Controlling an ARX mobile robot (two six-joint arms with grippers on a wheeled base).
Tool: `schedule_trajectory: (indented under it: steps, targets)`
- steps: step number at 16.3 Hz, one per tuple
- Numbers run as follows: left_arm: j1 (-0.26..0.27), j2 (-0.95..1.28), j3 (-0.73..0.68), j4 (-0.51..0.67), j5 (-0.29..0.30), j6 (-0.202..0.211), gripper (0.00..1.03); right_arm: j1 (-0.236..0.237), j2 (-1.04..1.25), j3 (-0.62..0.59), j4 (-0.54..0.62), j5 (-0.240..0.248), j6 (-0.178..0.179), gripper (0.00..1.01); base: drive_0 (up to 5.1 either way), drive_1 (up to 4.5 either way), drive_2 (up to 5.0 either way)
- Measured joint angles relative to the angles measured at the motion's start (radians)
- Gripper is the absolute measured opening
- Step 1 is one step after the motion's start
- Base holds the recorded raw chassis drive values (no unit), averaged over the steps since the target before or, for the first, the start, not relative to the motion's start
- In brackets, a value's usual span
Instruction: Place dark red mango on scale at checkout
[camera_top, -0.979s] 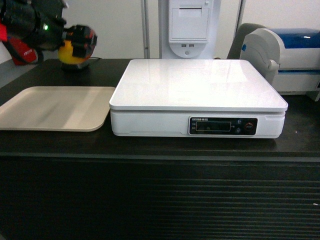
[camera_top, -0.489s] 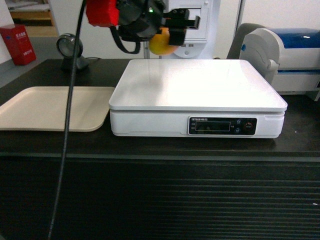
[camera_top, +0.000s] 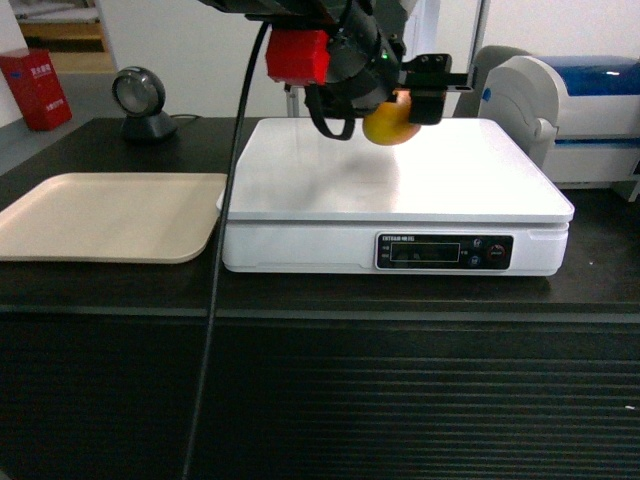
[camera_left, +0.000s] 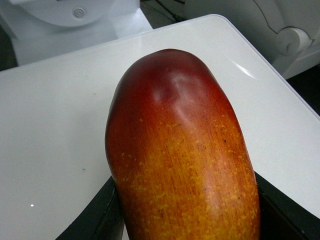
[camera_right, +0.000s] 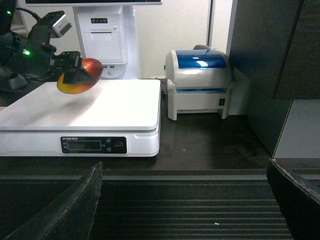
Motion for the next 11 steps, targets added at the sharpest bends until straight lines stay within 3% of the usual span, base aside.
schedule_trajectory:
  steps: [2, 4, 5, 8, 9, 11]
  targets:
    - [-0.028, 0.019, 0.034, -0.027, -0.009, -0.02, 0.6, 0.0, 0.0, 0.0, 0.0, 0.0, 0.0, 0.98, 0.0, 0.0, 0.0]
    - [-0.094, 0.104, 0.164, -0.16, -0.075, -0.111, 0.6, 0.0, 0.0, 0.0, 0.0, 0.0, 0.0, 0.98, 0.0, 0.0, 0.0]
    - [-0.105, 0.138, 0.203, -0.196, -0.11, -0.125, 0.6, 0.0, 0.0, 0.0, 0.0, 0.0, 0.0, 0.98, 0.0, 0.0, 0.0]
    - [-0.104, 0.163, 0.248, -0.215, -0.139, -0.13, 0.6, 0.0, 0.0, 0.0, 0.0, 0.0, 0.0, 0.98, 0.0, 0.0, 0.0]
    - [-0.104, 0.164, 0.248, -0.217, -0.14, -0.132, 0.62, 0.0, 0.0, 0.0, 0.0, 0.0, 0.0, 0.98, 0.0, 0.0, 0.0]
    - [-0.105, 0.165, 0.248, -0.204, -0.142, -0.132, 0.85, 0.0, 0.0, 0.0, 0.0, 0.0, 0.0, 0.98, 0.0, 0.0, 0.0]
